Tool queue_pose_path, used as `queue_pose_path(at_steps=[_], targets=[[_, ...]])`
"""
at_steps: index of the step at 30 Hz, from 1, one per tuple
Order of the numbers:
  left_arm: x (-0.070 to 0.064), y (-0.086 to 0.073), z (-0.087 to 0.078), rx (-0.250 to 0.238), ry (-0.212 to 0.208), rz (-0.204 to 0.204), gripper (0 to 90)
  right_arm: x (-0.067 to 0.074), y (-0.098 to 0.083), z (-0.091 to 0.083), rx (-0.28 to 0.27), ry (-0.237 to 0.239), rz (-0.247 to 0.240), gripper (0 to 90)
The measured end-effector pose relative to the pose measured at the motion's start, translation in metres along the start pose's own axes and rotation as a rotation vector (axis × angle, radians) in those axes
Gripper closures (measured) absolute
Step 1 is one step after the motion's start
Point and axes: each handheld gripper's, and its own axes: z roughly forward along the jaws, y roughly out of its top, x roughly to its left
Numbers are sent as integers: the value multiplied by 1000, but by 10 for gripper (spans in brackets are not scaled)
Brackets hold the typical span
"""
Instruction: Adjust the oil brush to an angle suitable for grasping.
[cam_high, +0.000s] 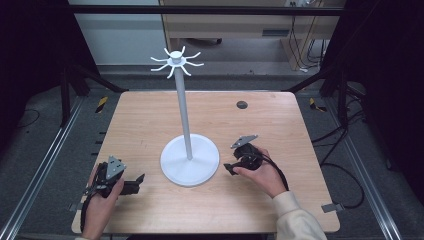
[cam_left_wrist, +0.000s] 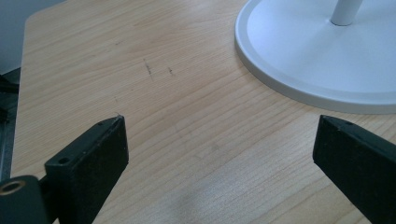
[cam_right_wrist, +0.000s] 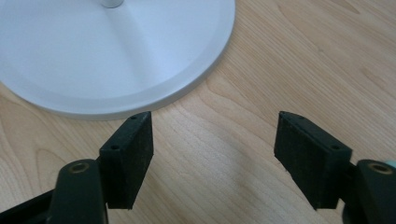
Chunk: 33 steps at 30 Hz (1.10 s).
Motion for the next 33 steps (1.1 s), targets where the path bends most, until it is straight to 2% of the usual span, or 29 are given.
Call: queue_pose_path(at_steps=[8, 14, 17, 19, 22, 23, 27, 33], targets=[[0, 0, 0, -2, -2, 0, 31, -2, -3, 3, -4, -26, -1, 405], [-1, 0, 0, -1, -5, 3, 31, -12, -8, 5, 53, -37, 3, 606], [-1, 0, 0, -2, -5, 2, 31, -19, -12, 5, 75, -54, 25, 704], [-1, 0, 0, -3, -4, 2, 31, -25, -14, 4, 87, -83, 41, 786], [-1, 0, 0, -2, -5, 4, 31, -34, -18, 3, 86, -113, 69, 858], [-1, 0, 0, -2, -5, 4, 31, -38, -20, 2, 84, -120, 94, 877], [-1, 1, 0, -5, -5, 4, 31, -50, -27, -2, 75, -158, 120, 900], [-1, 1, 0, -2, -9, 6, 31, -59, -32, -2, 86, -194, 149, 900]])
